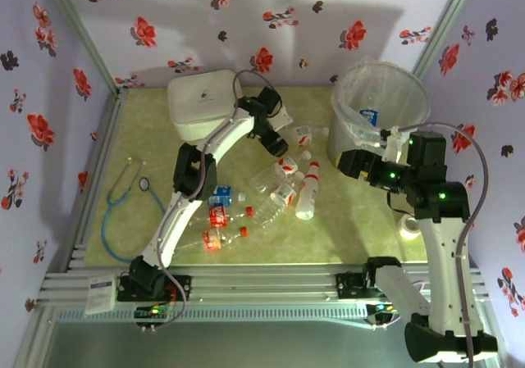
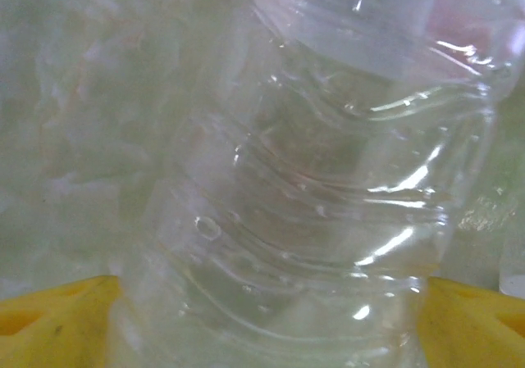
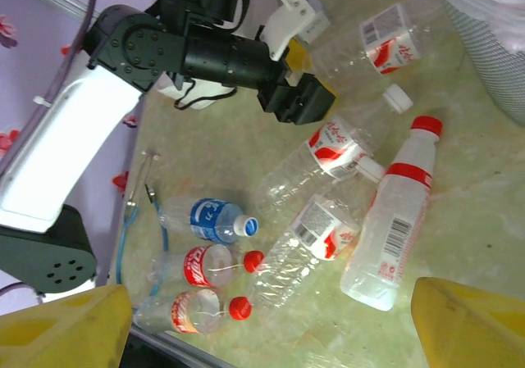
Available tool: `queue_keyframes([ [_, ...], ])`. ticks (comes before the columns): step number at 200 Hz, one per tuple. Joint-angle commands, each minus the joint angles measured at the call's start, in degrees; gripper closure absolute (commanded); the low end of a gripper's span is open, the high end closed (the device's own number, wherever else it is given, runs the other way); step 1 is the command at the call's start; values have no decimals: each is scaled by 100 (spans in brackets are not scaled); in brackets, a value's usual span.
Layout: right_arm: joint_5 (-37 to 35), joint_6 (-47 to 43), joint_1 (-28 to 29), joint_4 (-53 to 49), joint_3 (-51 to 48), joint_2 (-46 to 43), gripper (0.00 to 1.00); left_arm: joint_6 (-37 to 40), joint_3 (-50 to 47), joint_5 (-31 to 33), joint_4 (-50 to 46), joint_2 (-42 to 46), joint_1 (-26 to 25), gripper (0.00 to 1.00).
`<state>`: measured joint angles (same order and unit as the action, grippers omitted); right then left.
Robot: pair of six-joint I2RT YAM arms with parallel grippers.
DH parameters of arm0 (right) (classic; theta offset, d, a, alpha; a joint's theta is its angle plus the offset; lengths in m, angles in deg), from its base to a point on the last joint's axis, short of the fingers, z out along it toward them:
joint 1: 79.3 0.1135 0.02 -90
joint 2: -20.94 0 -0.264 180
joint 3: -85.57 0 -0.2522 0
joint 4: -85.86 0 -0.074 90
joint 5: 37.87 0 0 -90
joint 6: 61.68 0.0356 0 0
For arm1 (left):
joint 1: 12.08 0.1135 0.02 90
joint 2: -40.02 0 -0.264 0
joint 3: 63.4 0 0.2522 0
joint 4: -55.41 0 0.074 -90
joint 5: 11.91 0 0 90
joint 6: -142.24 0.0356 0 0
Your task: Put the plastic bottles in the bin
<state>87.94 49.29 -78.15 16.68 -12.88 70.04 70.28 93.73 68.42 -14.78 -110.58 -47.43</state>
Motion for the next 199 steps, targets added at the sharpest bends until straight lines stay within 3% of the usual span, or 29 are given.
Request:
queue_keyframes([
  [1, -221, -147, 43, -158, -11, -59, 11, -93, -239, -113, 163, 99, 18, 19],
  [30, -310, -111, 43, -172, -58, -55, 11, -66, -368, -121, 257, 368, 46, 32],
  [78, -448, 296, 182, 289, -14, -59, 12, -108, -942, -141, 639, 1341, 158, 44],
  [123, -722, 1136, 761, 1607, -230, 64, 12, -485, -2288, -173, 1352, 2849, 239, 45],
  [134, -836, 1412, 1031, 2113, -338, 116, 12, -810, -2977, -185, 1713, 3406, 237, 45],
  [162, -1025, 1752, 1947, 3155, -495, 535, 12, -2718, -5393, -577, 3437, 5248, 201, 46],
  [171, -1132, 1750, 2269, 3477, -531, 690, 12, -3305, -6252, -628, 4129, 5826, 143, 52],
  [199, -1182, 1810, 2948, 4696, -641, 1254, 12, -4525, -8077, -606, 5433, 6879, -192, 54],
])
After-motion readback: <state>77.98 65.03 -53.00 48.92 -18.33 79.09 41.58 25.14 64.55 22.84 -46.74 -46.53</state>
